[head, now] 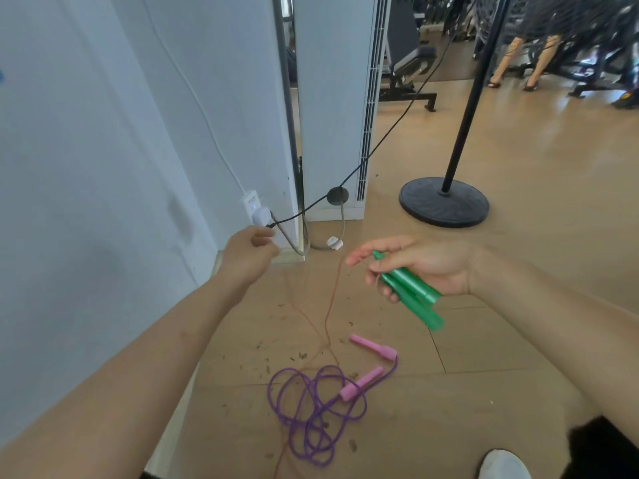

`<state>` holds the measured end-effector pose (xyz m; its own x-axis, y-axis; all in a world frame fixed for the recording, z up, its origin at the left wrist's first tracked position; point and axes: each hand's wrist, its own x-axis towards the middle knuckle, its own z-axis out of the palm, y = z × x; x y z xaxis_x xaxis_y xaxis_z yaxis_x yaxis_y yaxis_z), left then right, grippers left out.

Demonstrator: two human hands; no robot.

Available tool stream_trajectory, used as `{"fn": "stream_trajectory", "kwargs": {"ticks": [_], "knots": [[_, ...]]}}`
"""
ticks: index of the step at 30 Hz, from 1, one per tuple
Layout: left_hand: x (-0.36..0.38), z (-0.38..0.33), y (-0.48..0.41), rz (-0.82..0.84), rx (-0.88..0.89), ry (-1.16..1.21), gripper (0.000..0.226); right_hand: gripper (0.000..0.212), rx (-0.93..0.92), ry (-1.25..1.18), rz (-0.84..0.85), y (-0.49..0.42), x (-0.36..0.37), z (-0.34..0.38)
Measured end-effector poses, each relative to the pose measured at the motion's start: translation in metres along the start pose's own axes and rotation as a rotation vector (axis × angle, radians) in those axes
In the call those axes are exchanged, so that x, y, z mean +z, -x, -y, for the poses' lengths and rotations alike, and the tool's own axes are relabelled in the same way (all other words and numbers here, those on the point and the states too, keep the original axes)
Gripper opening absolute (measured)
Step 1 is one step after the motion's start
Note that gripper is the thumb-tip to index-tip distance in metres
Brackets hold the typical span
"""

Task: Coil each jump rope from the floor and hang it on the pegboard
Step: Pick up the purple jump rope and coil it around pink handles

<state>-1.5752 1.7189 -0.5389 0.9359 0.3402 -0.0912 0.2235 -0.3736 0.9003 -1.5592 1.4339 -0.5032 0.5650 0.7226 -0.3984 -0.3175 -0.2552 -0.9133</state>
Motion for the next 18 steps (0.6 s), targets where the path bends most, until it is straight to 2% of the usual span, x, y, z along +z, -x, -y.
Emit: {"fn": "stream_trajectory", "kwargs": {"ticks": [2, 5, 7, 9, 12, 18], "knots": [[0.013, -0.008, 0.014, 0.204, 0.042, 0.124, 0.030, 0.034, -0.019, -0.005, 0.036, -0.002, -0.002, -0.002], [0.034, -0.018, 0.034, 0.497, 0.107, 0.146, 0.028, 0.034, -0.039, 0.004, 0.073, -0.004, -0.001, 0.000], [0.043, -0.019, 0.041, 0.604, 0.144, 0.130, 0.029, 0.034, -0.045, -0.004, 0.078, -0.004, -0.001, 0.003], [0.045, -0.021, 0.045, 0.606, 0.162, 0.145, 0.032, 0.032, -0.035, -0.001, 0.070, -0.003, -0.002, 0.006], [0.042, -0.024, 0.043, 0.517, 0.130, 0.206, 0.025, 0.033, 0.010, 0.029, 0.060, 0.003, -0.002, 0.010], [0.034, -0.028, 0.038, 0.318, 0.206, 0.271, 0.023, 0.035, 0.086, 0.083, 0.057, 0.010, 0.002, 0.008]]}}
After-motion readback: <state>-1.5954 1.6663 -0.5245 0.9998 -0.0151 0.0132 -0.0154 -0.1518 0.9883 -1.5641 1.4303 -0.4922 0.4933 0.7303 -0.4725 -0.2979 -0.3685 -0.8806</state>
